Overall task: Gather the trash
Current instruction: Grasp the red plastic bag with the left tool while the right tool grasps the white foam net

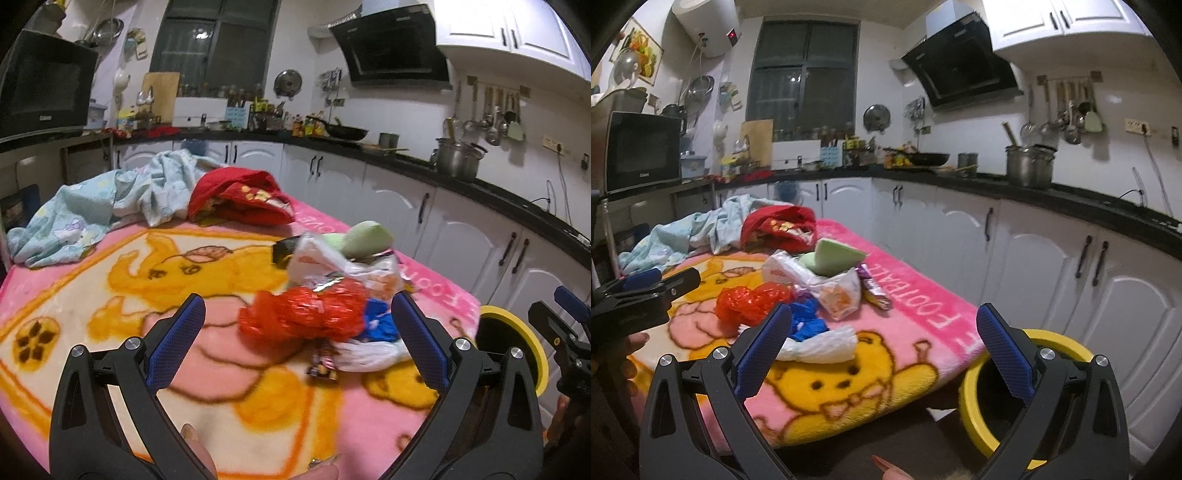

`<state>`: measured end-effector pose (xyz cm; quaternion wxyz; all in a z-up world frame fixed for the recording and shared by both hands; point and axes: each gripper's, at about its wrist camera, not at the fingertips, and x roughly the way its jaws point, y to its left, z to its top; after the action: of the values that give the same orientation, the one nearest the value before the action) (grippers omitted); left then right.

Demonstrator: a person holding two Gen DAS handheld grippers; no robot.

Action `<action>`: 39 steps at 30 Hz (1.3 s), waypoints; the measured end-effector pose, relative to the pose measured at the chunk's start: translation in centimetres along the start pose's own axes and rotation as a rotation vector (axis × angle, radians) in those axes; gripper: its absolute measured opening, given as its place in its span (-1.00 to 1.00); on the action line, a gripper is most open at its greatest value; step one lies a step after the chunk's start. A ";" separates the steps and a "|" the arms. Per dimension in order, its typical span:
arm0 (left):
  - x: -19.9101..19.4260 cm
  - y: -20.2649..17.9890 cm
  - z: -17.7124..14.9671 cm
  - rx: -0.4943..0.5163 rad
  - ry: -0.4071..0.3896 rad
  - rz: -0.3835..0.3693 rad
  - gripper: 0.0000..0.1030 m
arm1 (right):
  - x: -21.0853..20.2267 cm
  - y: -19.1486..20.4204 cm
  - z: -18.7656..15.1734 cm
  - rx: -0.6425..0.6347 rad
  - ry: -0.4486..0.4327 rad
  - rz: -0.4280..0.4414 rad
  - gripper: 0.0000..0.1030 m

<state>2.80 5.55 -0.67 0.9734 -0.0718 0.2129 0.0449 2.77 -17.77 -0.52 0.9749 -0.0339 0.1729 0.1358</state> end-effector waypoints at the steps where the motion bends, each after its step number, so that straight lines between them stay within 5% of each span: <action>1: 0.1 0.5 0.2 -0.003 0.003 -0.002 0.80 | 0.5 0.2 0.1 0.004 0.016 0.007 0.88; 14: 5.6 3.7 2.2 -0.056 0.140 -0.085 0.80 | 8.6 1.7 0.4 0.078 0.252 0.082 0.88; 26: 9.4 3.4 0.3 -0.093 0.240 -0.147 0.60 | 12.9 1.7 -1.5 0.100 0.408 0.133 0.25; 32: 10.4 3.8 -0.3 -0.129 0.286 -0.163 0.22 | 13.6 1.5 -2.1 0.098 0.446 0.155 -0.20; 36: 10.3 3.7 -0.5 -0.122 0.291 -0.174 -0.35 | 13.2 1.6 -2.3 0.071 0.439 0.160 -0.51; 39: 9.6 3.5 -0.6 -0.107 0.282 -0.175 -0.57 | 12.9 1.4 -2.2 0.061 0.433 0.158 -0.69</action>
<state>10.87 9.49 -5.68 0.9289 -0.1473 0.3375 -0.0392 13.28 -13.42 -7.05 0.9021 -0.0190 0.3842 0.1959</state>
